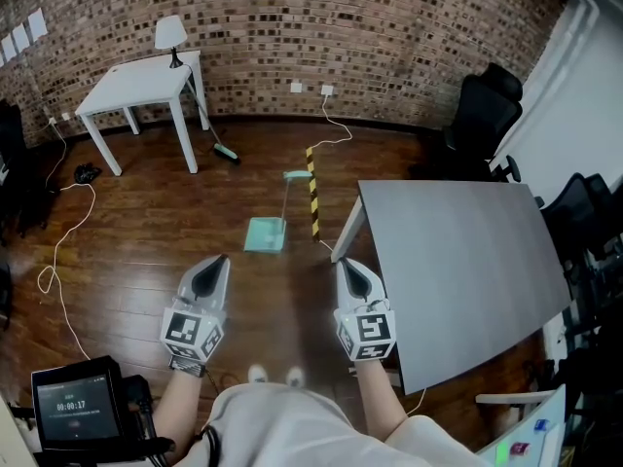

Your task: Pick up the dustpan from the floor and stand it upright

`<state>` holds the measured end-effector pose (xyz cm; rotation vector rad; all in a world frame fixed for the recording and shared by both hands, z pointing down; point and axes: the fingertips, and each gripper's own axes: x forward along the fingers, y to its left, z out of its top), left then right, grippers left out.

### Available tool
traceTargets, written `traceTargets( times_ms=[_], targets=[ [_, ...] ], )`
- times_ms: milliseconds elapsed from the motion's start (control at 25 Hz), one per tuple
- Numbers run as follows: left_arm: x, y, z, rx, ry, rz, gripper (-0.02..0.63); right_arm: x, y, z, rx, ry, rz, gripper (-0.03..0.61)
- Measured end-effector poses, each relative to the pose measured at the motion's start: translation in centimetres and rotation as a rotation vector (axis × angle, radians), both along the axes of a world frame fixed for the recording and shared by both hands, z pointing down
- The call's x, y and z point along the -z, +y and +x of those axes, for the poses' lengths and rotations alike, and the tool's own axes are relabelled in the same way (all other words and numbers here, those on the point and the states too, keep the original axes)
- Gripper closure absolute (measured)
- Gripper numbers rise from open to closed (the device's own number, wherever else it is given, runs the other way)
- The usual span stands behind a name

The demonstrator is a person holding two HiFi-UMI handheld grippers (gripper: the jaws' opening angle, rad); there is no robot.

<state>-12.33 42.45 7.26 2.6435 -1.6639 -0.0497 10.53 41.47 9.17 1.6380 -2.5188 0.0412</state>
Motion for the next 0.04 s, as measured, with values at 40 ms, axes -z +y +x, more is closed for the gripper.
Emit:
traceTargets(
  times_ms=[40],
  targets=[
    [-0.05, 0.03, -0.03, 0.001, 0.000, 0.000, 0.614, 0.04, 0.00, 0.02, 0.000, 0.000, 0.003, 0.568]
  ],
)
